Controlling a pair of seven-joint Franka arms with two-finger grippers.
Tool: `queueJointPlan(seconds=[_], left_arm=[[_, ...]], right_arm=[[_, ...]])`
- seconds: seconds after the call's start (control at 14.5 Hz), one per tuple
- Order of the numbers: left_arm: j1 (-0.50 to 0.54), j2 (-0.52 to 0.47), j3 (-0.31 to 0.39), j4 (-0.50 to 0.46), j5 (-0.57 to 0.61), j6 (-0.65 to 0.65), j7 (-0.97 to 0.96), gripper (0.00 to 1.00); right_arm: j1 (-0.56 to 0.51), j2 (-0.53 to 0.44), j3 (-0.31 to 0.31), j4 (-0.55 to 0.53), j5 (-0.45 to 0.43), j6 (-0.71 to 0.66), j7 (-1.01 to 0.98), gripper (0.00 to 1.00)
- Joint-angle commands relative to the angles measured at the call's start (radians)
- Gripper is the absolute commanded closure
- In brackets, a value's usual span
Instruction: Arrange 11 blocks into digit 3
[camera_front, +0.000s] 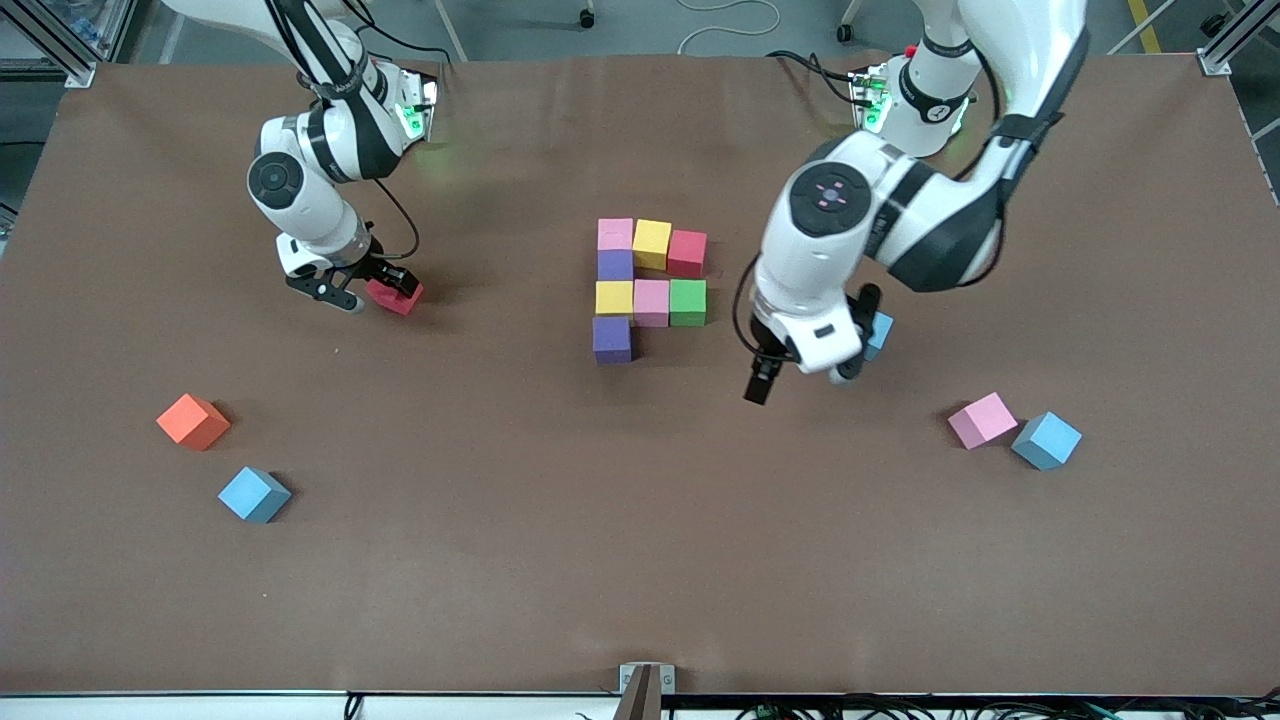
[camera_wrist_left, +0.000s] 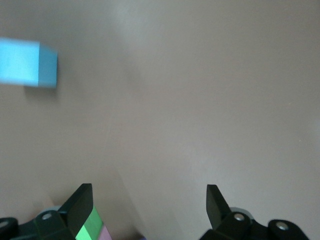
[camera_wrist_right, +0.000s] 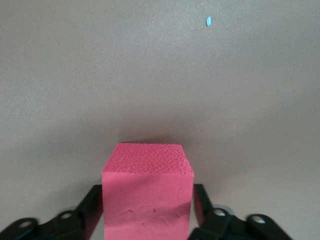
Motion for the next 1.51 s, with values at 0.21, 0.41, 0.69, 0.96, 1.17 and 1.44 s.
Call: queueJointPlan(seconds=[0.21,0.41,0.69,0.96,1.17,1.44], left_arm=[[0.135,0.011,-0.004,0.025,0.004,-0.032,0.411,0.00],[0.195,0.025,-0.002,0.020,0.004,-0.032,0.643,0.00],[0.288,0.031,-0.004,0.000,0.004,-0.040,0.915,0.00],[0.359,-0.015,-0.004,-0.046,0.012,-0.094,1.105,0.00],[0.402,-0.001,-0.007,-0.061,0.108,-0.086,1.156,0.00],[0.447,0.025,-0.004,-0.057,0.125,-0.075,1.175,0.00]], right_arm=[[0.084,-0.013,0.000,0.009,0.000,0.012,0.000,0.95],[0.127,0.019,0.001,0.116,-0.001,-0.077,0.002,0.99],[0.249,0.096,0.003,0.340,-0.001,-0.221,0.000,1.00],[0.352,0.209,0.003,0.584,0.000,-0.302,0.005,1.00],[0.409,0.350,0.003,0.846,0.085,-0.416,0.008,1.00],[0.454,0.502,0.003,1.111,0.092,-0.481,0.003,1.00]])
